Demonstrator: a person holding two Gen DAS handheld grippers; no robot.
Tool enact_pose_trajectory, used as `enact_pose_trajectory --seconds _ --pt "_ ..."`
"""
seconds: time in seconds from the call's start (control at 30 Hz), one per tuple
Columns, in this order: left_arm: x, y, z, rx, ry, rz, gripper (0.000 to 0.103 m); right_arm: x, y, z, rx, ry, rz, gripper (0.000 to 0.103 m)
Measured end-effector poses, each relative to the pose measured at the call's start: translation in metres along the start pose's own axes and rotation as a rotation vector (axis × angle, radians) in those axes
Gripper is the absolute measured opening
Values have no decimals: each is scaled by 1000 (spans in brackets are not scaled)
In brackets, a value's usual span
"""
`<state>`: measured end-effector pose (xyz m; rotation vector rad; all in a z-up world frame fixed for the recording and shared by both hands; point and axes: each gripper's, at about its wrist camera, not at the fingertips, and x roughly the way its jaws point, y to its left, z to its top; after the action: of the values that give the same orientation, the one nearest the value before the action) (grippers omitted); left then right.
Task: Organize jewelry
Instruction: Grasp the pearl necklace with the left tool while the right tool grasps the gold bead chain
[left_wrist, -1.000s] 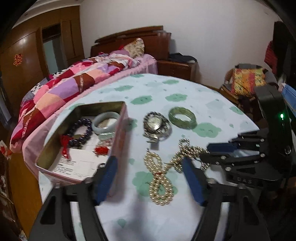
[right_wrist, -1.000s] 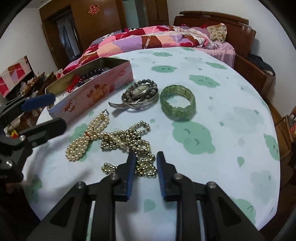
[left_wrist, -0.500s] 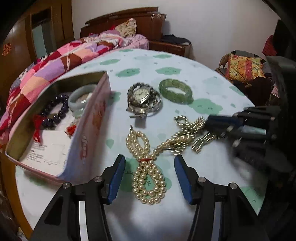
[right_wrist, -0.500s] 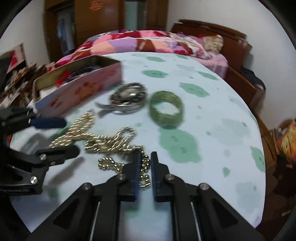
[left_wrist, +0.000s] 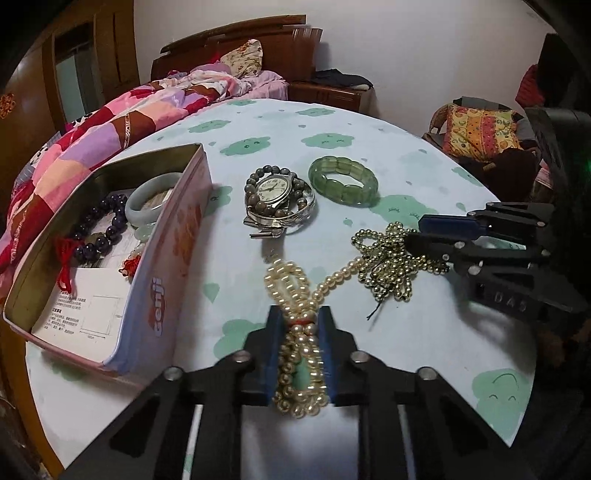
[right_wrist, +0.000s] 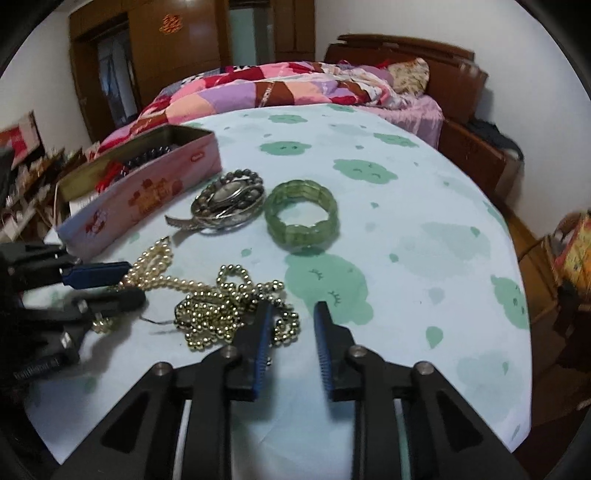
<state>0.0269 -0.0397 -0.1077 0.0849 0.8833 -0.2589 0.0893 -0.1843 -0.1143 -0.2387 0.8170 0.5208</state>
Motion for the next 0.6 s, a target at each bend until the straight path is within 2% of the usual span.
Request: enact_pose_trajectory --seconds 0.03,0.1,0.13,0.2,0.23,0.6 --pt "0 0 0 -1 0 -4 13 0 1 0 -2 -2 5 17" --pt "-1 1 0 -7 -2 -21 13 -1 0 -1 2 -1 17 9" --pt "-2 1 0 -8 -5 -25 12 -2 -1 -1 6 -2 23 7" --pt "-8 2 1 -14 -24 -32 11 -5 -7 -1 39 -15 42 7" --pt "-12 3 2 -19 -34 -34 6 -7 -9 0 47 -25 42 7" --pt "-38 9 13 -31 -109 -33 6 -48 -25 20 106 -158 33 7"
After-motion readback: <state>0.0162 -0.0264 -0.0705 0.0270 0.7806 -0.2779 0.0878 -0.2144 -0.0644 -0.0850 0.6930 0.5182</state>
